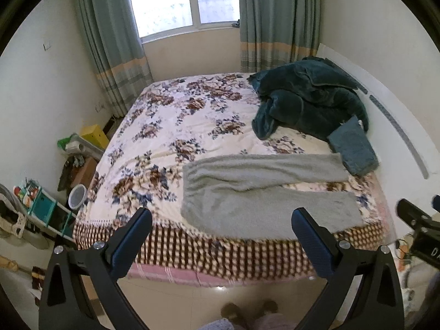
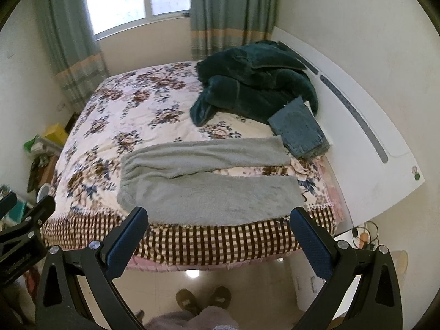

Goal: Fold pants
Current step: 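Lower both tools onto the grey sweatpants legs and close both grippers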

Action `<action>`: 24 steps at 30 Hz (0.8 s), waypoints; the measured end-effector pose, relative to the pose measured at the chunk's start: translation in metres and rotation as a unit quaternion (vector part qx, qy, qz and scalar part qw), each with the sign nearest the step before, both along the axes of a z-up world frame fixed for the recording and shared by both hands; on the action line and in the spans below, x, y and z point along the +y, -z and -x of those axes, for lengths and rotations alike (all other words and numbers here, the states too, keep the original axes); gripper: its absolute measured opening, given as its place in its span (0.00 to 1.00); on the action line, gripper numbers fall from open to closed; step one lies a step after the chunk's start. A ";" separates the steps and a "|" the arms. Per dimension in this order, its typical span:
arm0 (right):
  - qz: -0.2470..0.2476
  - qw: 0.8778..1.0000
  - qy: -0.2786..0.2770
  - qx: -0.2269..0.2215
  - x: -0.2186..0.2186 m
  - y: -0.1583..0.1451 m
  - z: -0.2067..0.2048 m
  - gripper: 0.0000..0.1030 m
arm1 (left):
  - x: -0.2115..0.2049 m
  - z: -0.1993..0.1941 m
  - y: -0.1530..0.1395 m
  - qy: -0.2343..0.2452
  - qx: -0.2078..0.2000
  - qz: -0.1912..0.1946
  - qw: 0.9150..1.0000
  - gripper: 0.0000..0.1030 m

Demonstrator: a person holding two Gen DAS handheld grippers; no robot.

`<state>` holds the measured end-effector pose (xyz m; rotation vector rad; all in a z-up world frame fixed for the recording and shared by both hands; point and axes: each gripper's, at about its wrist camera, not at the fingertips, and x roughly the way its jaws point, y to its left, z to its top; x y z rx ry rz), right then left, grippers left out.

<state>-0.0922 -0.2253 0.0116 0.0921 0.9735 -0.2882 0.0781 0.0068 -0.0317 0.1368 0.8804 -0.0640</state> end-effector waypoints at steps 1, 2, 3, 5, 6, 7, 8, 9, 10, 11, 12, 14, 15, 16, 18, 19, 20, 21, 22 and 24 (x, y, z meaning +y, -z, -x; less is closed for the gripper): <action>0.003 1.000 0.010 0.002 -0.002 0.007 -0.007 1.00 | 0.001 -0.008 0.006 0.001 0.002 -0.004 1.000 1.00; 0.002 1.000 0.024 0.010 -0.008 0.018 -0.021 1.00 | 0.001 -0.018 0.013 0.001 0.002 -0.008 1.000 1.00; -0.004 0.999 0.030 0.017 -0.011 0.026 -0.031 1.00 | -0.002 -0.032 0.023 -0.005 0.002 -0.018 1.000 1.00; -0.026 0.998 0.045 0.035 -0.023 0.047 -0.060 1.00 | 0.000 -0.054 0.039 -0.011 0.018 -0.022 1.000 1.00; -0.029 0.998 0.051 0.040 -0.028 0.056 -0.070 1.00 | 0.000 -0.066 0.047 -0.016 0.024 -0.021 0.999 1.00; -0.029 0.997 0.057 0.045 -0.035 0.068 -0.087 1.00 | 0.000 -0.080 0.058 -0.025 0.034 -0.026 0.999 1.00; -0.024 0.997 0.061 0.049 -0.041 0.078 -0.102 1.00 | 0.001 -0.093 0.066 -0.029 0.043 -0.027 0.998 1.00; -0.019 0.996 0.065 0.052 -0.047 0.087 -0.115 1.00 | -0.003 -0.109 0.078 -0.036 0.052 -0.028 0.998 1.00; -0.018 0.996 0.067 0.056 -0.054 0.098 -0.131 1.00 | -0.003 -0.122 0.086 -0.043 0.057 -0.032 0.997 1.00; -0.018 0.995 0.069 0.063 -0.064 0.113 -0.153 1.00 | -0.004 -0.134 0.094 -0.050 0.066 -0.035 0.996 1.00; -0.019 0.995 0.072 0.069 -0.070 0.123 -0.168 1.00 | -0.009 -0.152 0.106 -0.056 0.079 -0.037 0.995 1.00; -0.030 0.994 0.074 0.081 -0.088 0.150 -0.207 1.00 | -0.012 -0.180 0.123 -0.072 0.092 -0.040 0.992 1.00; -0.033 0.993 0.073 0.087 -0.097 0.165 -0.229 1.00 | -0.014 -0.192 0.130 -0.078 0.098 -0.042 0.991 1.00; -0.035 0.992 0.070 0.094 -0.107 0.180 -0.251 1.00 | -0.017 -0.211 0.141 -0.089 0.108 -0.044 0.989 1.00; -0.043 0.991 0.064 0.105 -0.125 0.209 -0.294 1.00 | -0.021 -0.242 0.163 -0.106 0.125 -0.044 0.985 1.00; -0.044 0.991 0.062 0.110 -0.132 0.224 -0.313 1.00 | -0.023 -0.256 0.174 -0.113 0.133 -0.043 0.984 1.00; -0.048 0.990 0.057 0.119 -0.143 0.244 -0.339 1.00 | -0.026 -0.269 0.184 -0.118 0.139 -0.043 0.982 1.00; -0.050 0.990 0.056 0.123 -0.151 0.258 -0.357 1.00 | -0.028 -0.284 0.197 -0.123 0.146 -0.043 0.981 1.00; -0.050 0.989 0.055 0.128 -0.158 0.273 -0.377 1.00 | -0.031 -0.299 0.208 -0.126 0.152 -0.043 0.979 1.00; -0.047 0.987 0.057 0.139 -0.176 0.310 -0.418 1.00 | -0.034 -0.323 0.230 -0.135 0.161 -0.040 0.977 1.00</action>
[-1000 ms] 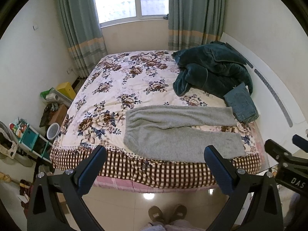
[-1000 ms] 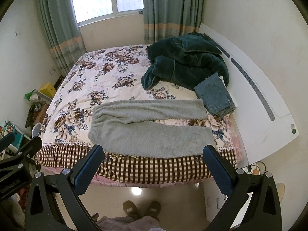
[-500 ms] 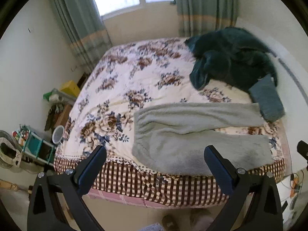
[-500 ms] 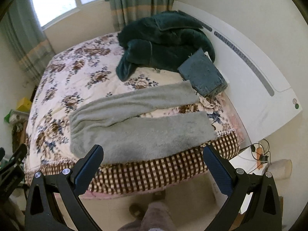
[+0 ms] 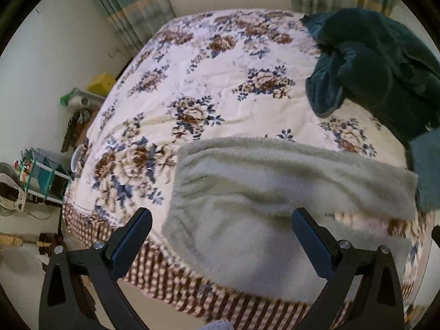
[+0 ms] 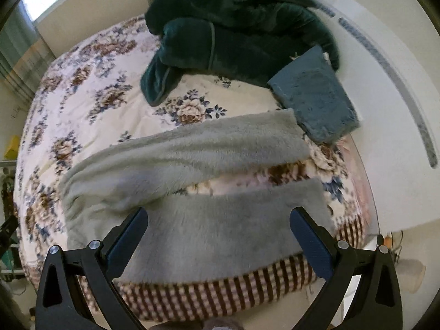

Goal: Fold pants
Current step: 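Lower both tools onto the grey sweatpants legs and close both grippers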

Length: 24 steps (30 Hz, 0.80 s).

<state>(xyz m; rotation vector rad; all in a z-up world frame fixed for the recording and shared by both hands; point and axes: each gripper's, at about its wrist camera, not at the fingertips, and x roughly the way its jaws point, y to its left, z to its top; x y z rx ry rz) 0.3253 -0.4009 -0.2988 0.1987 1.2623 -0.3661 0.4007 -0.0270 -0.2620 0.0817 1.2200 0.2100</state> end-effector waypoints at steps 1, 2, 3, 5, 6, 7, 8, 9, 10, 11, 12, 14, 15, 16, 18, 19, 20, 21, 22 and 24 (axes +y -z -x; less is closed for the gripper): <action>0.002 1.000 0.002 0.004 -0.009 0.019 -0.020 1.00 | 0.000 -0.018 0.017 -0.011 0.009 0.002 1.000 1.00; 0.006 1.000 0.006 0.009 -0.017 0.040 -0.038 1.00 | 0.001 -0.030 0.031 -0.020 0.016 0.008 1.000 1.00; 0.007 1.000 0.010 0.013 -0.023 0.055 -0.048 1.00 | 0.001 -0.042 0.045 -0.029 0.025 0.014 0.999 1.00; 0.004 0.999 0.024 0.025 -0.040 0.101 -0.083 1.00 | 0.006 -0.072 0.084 -0.054 0.050 0.032 0.997 1.00; 0.001 0.999 0.032 0.031 -0.046 0.116 -0.091 1.00 | 0.010 -0.090 0.107 -0.067 0.064 0.047 0.995 1.00; -0.008 0.998 0.041 0.035 -0.053 0.135 -0.105 1.00 | 0.010 -0.104 0.126 -0.078 0.076 0.057 0.992 1.00; -0.017 0.998 0.054 0.038 -0.062 0.155 -0.117 1.00 | 0.013 -0.118 0.144 -0.090 0.087 0.069 0.990 1.00; -0.023 0.996 0.069 0.042 -0.070 0.177 -0.130 1.00 | 0.016 -0.129 0.160 -0.102 0.098 0.076 0.987 1.00; -0.031 0.995 0.081 0.045 -0.076 0.194 -0.138 1.00 | 0.021 -0.147 0.186 -0.124 0.115 0.093 0.981 1.00; -0.050 0.992 0.102 0.050 -0.087 0.221 -0.157 1.00 | 0.025 -0.161 0.204 -0.141 0.127 0.108 0.976 1.00; -0.068 0.989 0.120 0.052 -0.096 0.241 -0.168 1.00 | 0.026 -0.171 0.218 -0.152 0.133 0.117 0.972 1.00; -0.099 0.982 0.151 0.063 -0.113 0.276 -0.184 1.00 | 0.030 -0.196 0.252 -0.179 0.153 0.130 0.963 1.00; -0.114 0.976 0.170 0.068 -0.123 0.296 -0.195 1.00 | 0.031 -0.206 0.268 -0.190 0.163 0.135 0.959 0.99; -0.120 0.973 0.184 0.071 -0.127 0.309 -0.198 1.00 | 0.033 -0.216 0.280 -0.198 0.169 0.137 0.956 0.99; -0.127 0.965 0.211 0.085 -0.138 0.343 -0.213 1.00 | 0.035 -0.227 0.299 -0.214 0.185 0.141 0.949 0.98; -0.132 0.962 0.219 0.092 -0.141 0.354 -0.215 1.00 | 0.036 -0.231 0.306 -0.221 0.190 0.148 0.945 0.98; -0.136 0.958 0.233 0.099 -0.147 0.371 -0.224 1.00 | 0.037 -0.234 0.311 -0.227 0.194 0.154 0.942 0.98; -0.138 0.955 0.241 0.104 -0.149 0.380 -0.227 1.00 | 0.038 -0.236 0.316 -0.234 0.198 0.161 0.938 0.96; -0.141 0.952 0.250 0.107 -0.152 0.390 -0.231 1.00 | 0.040 -0.237 0.321 -0.243 0.201 0.172 0.933 0.93; -0.153 0.944 0.272 0.104 -0.160 0.410 -0.240 1.00 | 0.043 -0.237 0.326 -0.258 0.207 0.171 0.928 0.85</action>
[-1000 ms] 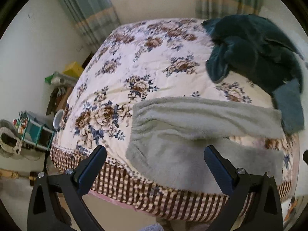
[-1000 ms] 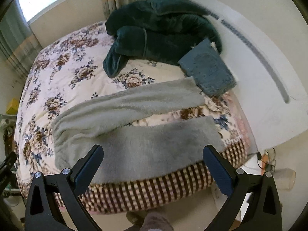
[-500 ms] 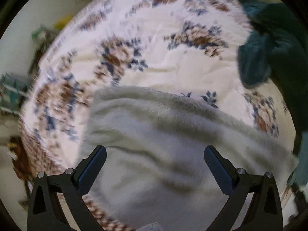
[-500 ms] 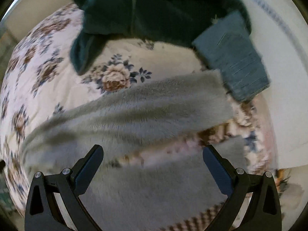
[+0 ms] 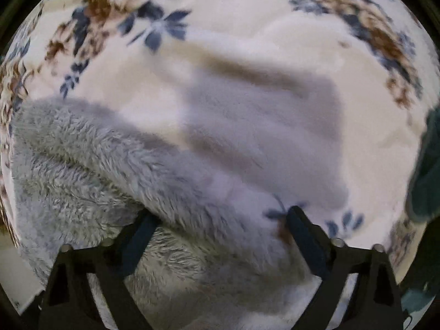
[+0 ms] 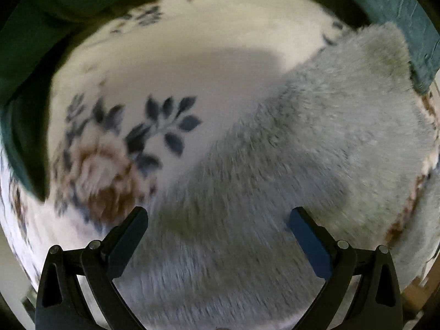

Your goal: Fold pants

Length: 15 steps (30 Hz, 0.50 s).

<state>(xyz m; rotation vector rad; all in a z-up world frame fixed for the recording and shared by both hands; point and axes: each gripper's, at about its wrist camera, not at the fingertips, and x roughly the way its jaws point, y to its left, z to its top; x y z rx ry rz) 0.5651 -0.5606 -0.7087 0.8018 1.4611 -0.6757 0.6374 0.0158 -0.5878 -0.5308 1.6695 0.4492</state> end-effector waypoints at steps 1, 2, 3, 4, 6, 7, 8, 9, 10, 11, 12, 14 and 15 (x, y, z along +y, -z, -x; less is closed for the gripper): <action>-0.005 1.000 0.012 0.001 -0.003 0.008 -0.003 1.00 | 0.002 0.002 0.001 -0.010 0.002 0.002 1.000 0.82; -0.010 1.000 0.025 0.001 -0.005 0.016 -0.005 1.00 | 0.003 0.003 0.001 -0.016 -0.001 0.004 1.000 0.80; -0.014 0.999 0.037 0.002 -0.007 0.023 -0.007 1.00 | 0.004 0.006 -0.003 -0.022 -0.008 0.005 1.000 0.73; -0.015 0.999 0.042 0.005 -0.007 0.028 -0.010 1.00 | 0.004 0.007 -0.008 -0.022 -0.016 0.004 1.000 0.69; -0.003 0.999 0.042 0.006 -0.004 0.033 -0.015 0.97 | 0.004 0.011 -0.023 -0.016 -0.036 -0.005 0.999 0.36; 0.008 0.999 0.035 0.006 -0.001 0.033 -0.017 0.90 | 0.005 0.015 -0.034 -0.012 -0.051 -0.005 0.999 0.24; 0.023 0.999 0.020 0.011 0.003 0.032 -0.020 0.84 | 0.006 0.018 -0.041 -0.011 -0.062 0.000 0.998 0.18; 0.035 0.999 0.010 0.016 0.007 0.028 -0.021 0.64 | 0.007 0.021 -0.049 -0.011 -0.074 0.007 0.997 0.11; 0.048 0.999 0.000 0.021 0.013 0.023 -0.023 0.41 | 0.009 0.025 -0.059 -0.013 -0.086 0.015 0.996 0.08; 0.065 0.998 -0.014 0.023 0.017 0.019 -0.023 0.30 | 0.011 0.032 -0.069 -0.014 -0.100 0.025 0.995 0.07; 0.069 0.997 -0.019 0.021 0.020 0.016 -0.022 0.15 | 0.011 0.037 -0.079 -0.015 -0.111 0.032 0.993 0.06; 0.070 0.997 -0.031 0.007 0.025 0.005 -0.016 0.10 | 0.012 0.052 -0.108 -0.010 -0.142 0.048 0.989 0.05; 0.073 0.997 -0.040 -0.003 0.029 -0.003 -0.011 0.09 | 0.011 0.059 -0.122 -0.005 -0.154 0.053 0.987 0.05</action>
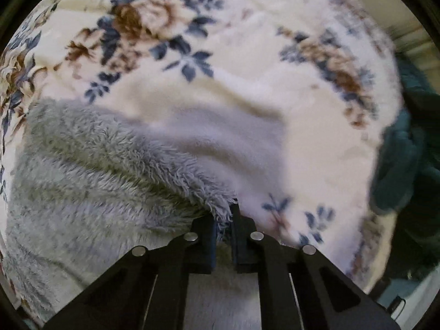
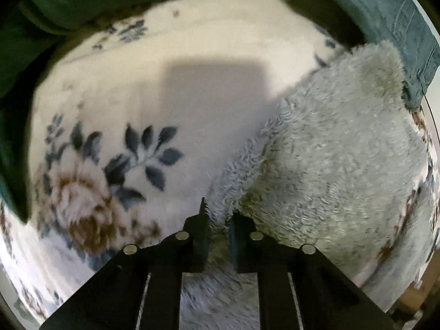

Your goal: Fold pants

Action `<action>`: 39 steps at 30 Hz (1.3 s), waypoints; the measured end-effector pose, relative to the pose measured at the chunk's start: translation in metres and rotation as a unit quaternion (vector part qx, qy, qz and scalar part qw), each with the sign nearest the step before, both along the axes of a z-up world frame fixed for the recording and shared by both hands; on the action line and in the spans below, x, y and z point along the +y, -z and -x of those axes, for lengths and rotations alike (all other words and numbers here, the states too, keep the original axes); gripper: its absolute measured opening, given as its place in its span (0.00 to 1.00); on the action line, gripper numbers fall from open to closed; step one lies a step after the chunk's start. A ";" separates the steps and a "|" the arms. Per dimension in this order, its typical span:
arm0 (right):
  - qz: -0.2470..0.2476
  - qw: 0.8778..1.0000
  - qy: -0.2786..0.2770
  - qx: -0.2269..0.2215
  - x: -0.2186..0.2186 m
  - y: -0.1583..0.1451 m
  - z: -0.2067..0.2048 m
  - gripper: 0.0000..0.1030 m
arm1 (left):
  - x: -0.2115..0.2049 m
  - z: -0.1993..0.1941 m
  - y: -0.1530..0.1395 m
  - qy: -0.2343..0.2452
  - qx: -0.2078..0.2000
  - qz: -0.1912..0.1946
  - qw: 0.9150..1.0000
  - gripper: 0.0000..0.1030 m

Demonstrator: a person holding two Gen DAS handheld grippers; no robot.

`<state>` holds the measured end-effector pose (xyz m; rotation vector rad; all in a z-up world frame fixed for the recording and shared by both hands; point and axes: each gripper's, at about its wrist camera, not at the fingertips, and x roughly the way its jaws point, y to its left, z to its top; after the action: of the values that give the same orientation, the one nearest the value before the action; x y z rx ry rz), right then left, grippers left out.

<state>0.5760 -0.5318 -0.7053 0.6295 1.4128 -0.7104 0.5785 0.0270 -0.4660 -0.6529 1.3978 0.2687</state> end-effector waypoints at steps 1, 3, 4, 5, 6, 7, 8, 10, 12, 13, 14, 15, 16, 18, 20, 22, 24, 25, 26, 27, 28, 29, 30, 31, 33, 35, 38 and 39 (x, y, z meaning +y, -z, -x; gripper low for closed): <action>0.004 1.000 -0.008 -0.008 0.004 -0.009 0.006 0.08 | 0.000 0.012 -0.021 0.008 -0.016 0.006 1.000 0.05; 0.013 0.999 -0.018 -0.033 0.012 -0.032 0.025 0.08 | 0.009 0.040 -0.041 0.014 -0.039 0.020 0.999 0.05; 0.018 0.999 -0.020 -0.042 0.016 -0.043 0.035 0.08 | 0.013 0.058 -0.049 0.020 -0.051 0.025 0.998 0.05; 0.023 0.998 -0.020 -0.059 0.021 -0.059 0.052 0.07 | 0.018 0.081 -0.062 0.028 -0.067 0.025 0.997 0.05; 0.024 0.997 -0.016 -0.069 0.022 -0.070 0.064 0.07 | 0.027 0.098 -0.063 0.034 -0.077 0.026 0.996 0.05; 0.023 0.997 -0.012 -0.077 0.022 -0.085 0.074 0.07 | 0.032 0.118 -0.071 0.042 -0.086 0.030 0.995 0.05; 0.027 0.996 -0.007 -0.084 0.026 -0.100 0.095 0.07 | 0.034 0.133 -0.078 0.048 -0.090 0.032 0.994 0.05; 0.026 0.995 -0.001 -0.094 0.005 -0.113 0.134 0.07 | 0.031 0.161 -0.080 0.056 -0.093 0.033 0.993 0.05; 0.025 0.995 -0.004 -0.093 -0.011 -0.135 0.180 0.07 | 0.031 0.181 -0.076 0.059 -0.094 0.028 0.993 0.05; 0.025 0.995 -0.006 -0.092 -0.013 -0.142 0.201 0.07 | 0.033 0.204 -0.076 0.059 -0.092 0.025 0.994 0.05; 0.025 0.996 -0.008 -0.087 -0.009 -0.143 0.225 0.07 | 0.031 0.214 -0.070 0.058 -0.087 0.023 0.994 0.05; 0.023 0.996 -0.007 -0.083 -0.015 -0.153 0.248 0.07 | 0.029 0.226 -0.063 0.055 -0.079 0.021 0.995 0.05; 0.021 0.997 -0.006 -0.078 -0.021 -0.160 0.274 0.07 | 0.027 0.241 -0.058 0.053 -0.070 0.019 0.996 0.05; 0.014 0.998 0.000 -0.064 -0.029 -0.163 0.325 0.07 | 0.026 0.266 -0.044 0.056 -0.050 0.013 0.997 0.05; 0.012 0.999 0.001 -0.043 -0.030 -0.158 0.363 0.07 | 0.026 0.285 -0.015 0.050 -0.017 0.007 0.999 0.05; 0.003 1.000 -0.005 -0.016 -0.033 -0.148 0.399 0.07 | 0.036 0.306 0.022 0.035 0.029 0.026 0.999 0.05; -0.007 1.000 -0.017 0.009 -0.031 -0.132 0.422 0.07 | 0.046 0.317 0.047 0.014 0.053 0.042 0.998 0.05; -0.011 0.999 -0.024 0.019 -0.029 -0.125 0.427 0.07 | 0.051 0.322 0.058 0.006 0.062 0.056 0.996 0.06; -0.014 0.999 -0.028 0.029 -0.027 -0.117 0.432 0.07 | 0.055 0.324 0.060 -0.006 0.063 0.069 0.996 0.07; -0.025 0.999 -0.030 0.035 -0.026 -0.108 0.435 0.07 | 0.058 0.327 0.059 -0.018 0.061 0.074 0.995 0.09; -0.039 0.998 -0.035 0.043 -0.024 -0.100 0.433 0.08 | 0.060 0.327 0.052 -0.032 0.057 0.068 0.996 0.09; -0.052 0.997 -0.040 0.048 -0.022 -0.094 0.433 0.09 | 0.061 0.327 0.045 -0.038 0.047 0.060 0.996 0.10; -0.062 0.996 -0.047 0.051 -0.019 -0.090 0.433 0.14 | 0.063 0.328 0.039 -0.044 0.036 0.051 0.997 0.16; -0.068 0.995 -0.056 0.051 -0.016 -0.087 0.433 0.18 | 0.064 0.327 0.031 -0.050 0.026 0.038 0.998 0.30; -0.058 0.994 -0.082 0.053 -0.004 -0.087 0.432 0.34 | 0.068 0.321 0.012 -0.059 -0.005 0.005 0.998 0.49; -0.047 0.992 -0.105 0.045 0.008 -0.091 0.431 0.50 | 0.069 0.307 0.001 -0.051 -0.030 -0.030 0.998 0.61; -0.041 0.990 -0.134 0.033 0.033 -0.094 0.430 0.59 | 0.078 0.285 0.000 -0.054 -0.038 -0.063 0.996 0.62; -0.040 0.989 -0.138 0.031 0.039 -0.095 0.429 0.61 | 0.081 0.274 -0.001 -0.062 -0.042 -0.075 0.994 0.62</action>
<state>0.1465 -0.4926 -0.6105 0.4640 1.5550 -0.4577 0.3045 0.1077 -0.4652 -0.6208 1.2448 0.4356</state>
